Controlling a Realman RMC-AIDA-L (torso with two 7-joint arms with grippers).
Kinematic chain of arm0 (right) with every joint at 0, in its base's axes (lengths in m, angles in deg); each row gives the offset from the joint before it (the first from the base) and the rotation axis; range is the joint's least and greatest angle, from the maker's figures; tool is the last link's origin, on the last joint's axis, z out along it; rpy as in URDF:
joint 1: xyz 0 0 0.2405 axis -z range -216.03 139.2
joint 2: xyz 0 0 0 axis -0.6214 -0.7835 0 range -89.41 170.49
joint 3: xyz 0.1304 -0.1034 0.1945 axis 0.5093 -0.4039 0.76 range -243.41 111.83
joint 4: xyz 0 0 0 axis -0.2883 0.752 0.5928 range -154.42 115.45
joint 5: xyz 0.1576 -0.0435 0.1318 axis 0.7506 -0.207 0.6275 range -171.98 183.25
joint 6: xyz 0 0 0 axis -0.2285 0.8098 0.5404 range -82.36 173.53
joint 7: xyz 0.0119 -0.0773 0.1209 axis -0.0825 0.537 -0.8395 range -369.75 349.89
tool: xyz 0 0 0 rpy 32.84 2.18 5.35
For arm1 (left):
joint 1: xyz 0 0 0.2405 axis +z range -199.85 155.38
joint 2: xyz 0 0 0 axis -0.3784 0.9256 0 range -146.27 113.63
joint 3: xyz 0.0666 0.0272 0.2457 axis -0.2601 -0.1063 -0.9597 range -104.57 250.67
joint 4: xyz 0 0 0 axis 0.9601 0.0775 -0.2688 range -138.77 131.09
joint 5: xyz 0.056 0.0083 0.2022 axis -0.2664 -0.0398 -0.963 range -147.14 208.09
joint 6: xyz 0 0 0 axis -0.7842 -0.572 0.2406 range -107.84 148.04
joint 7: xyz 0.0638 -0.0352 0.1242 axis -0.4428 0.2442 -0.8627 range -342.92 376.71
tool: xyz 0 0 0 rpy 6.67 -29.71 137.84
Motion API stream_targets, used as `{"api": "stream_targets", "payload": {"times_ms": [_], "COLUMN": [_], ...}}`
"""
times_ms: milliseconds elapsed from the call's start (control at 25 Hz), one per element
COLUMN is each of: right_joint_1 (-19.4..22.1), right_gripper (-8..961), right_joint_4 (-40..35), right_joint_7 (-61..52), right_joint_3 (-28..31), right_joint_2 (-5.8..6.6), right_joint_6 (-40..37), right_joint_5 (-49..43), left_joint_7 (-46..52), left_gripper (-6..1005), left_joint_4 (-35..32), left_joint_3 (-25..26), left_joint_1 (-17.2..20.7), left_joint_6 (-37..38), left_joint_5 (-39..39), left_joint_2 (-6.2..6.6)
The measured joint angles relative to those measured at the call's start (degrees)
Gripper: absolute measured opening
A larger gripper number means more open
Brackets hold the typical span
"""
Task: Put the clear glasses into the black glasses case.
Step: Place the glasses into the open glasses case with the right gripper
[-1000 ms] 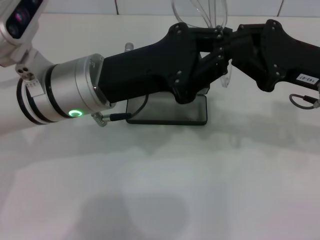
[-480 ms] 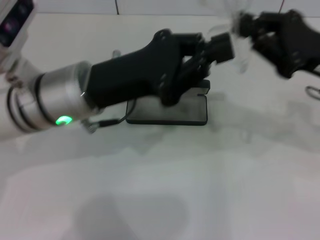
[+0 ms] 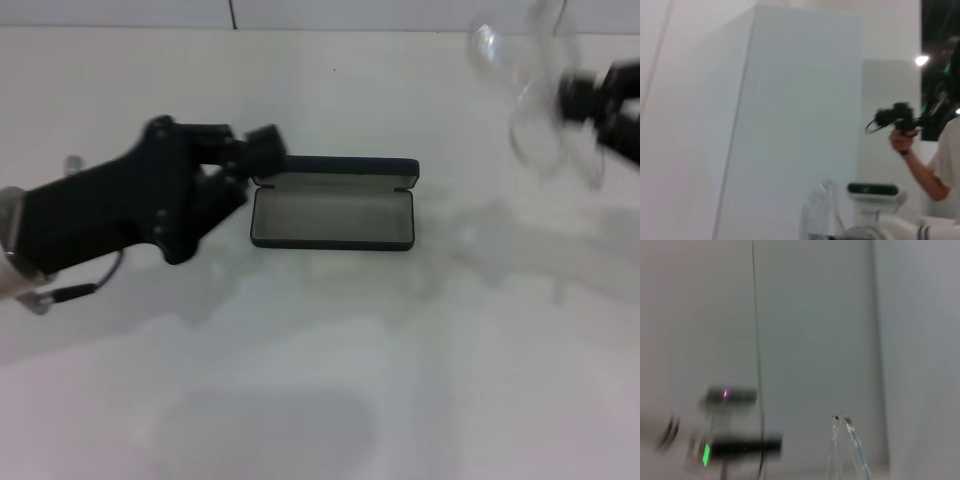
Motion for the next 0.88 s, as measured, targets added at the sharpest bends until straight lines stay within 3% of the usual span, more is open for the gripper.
{"api": "stream_targets", "payload": {"times_ms": [120,280,560,600,680,880], "right_joint_1": [-0.17,-2.52,-9.51,-9.51,-11.61,-13.64], "right_gripper": [69,70,70,71,71,71], "right_joint_4": [-10.74,-17.84,-21.22,-21.22,-22.89,-22.5], "right_joint_7": [-8.02,-15.43,-24.09,-24.09,-28.65,-33.24], "right_joint_3": [-2.35,-11.52,-30.11,-30.11,-38.55,-47.45], "right_joint_2": [-0.88,-1.18,-1.34,-1.34,-1.48,-1.63], "right_joint_6": [0.77,5.29,16.89,16.89,22.7,29.68], "right_joint_5": [-10.44,-21.14,-35.41,-35.41,-41.51,-47.39], "left_joint_7": [0.33,0.31,0.26,0.16,-0.02,-0.19], "left_gripper": [62,62,62,62,62,63], "left_joint_4": [-0.15,-0.17,-0.23,-0.23,-0.23,-0.25], "left_joint_3": [4.21,8.39,12.77,13.57,14.45,15.82], "left_joint_1": [0.7,1.22,2.99,3.82,4.46,4.97], "left_joint_6": [0.76,2.57,3.68,3.72,3.73,3.77], "left_joint_5": [-2.85,-4.85,-5.05,-4.99,-4.93,-5.05], "left_joint_2": [0.34,0.82,1.02,0.8,0.49,-0.1]}}
